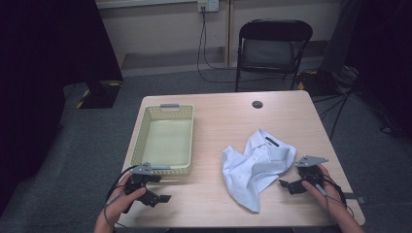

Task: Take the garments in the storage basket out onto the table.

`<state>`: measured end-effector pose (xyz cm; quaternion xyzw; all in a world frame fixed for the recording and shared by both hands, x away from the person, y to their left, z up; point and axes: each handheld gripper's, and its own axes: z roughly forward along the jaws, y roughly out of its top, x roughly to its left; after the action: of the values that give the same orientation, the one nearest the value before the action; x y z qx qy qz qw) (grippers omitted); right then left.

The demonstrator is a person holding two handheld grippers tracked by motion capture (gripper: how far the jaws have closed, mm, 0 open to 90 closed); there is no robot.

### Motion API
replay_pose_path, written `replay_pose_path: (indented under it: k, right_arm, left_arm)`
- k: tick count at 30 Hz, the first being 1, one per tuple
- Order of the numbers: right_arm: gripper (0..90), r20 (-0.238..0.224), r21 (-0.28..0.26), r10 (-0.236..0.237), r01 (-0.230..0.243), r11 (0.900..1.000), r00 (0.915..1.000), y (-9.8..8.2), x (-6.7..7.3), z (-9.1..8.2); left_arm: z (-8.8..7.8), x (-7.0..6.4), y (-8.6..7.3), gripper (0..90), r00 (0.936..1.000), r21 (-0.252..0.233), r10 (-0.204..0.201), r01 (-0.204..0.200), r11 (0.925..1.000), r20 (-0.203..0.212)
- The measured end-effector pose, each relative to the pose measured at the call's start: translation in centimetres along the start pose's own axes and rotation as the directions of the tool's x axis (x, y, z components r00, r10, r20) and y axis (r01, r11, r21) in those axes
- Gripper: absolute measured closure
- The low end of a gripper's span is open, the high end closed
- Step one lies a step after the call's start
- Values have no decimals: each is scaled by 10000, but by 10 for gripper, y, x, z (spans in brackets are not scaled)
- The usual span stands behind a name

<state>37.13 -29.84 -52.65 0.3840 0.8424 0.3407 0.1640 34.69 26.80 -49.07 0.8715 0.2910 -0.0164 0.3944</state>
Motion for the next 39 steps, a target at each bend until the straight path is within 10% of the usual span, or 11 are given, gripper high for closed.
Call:
replay_pose_path:
  k: [23, 39]
  right_arm:
    - [0, 0, 1, 0, 0, 10000, 10000, 0, 0, 0]
    - [0, -1, 0, 0, 0, 10000, 10000, 0, 0, 0]
  left_arm:
    - [-9, 6, -13, 33, 9991, 61, 314, -312, 9995, -277]
    - [-12, 15, -33, 33, 9903, 882, 531, -419, 9952, -1286]
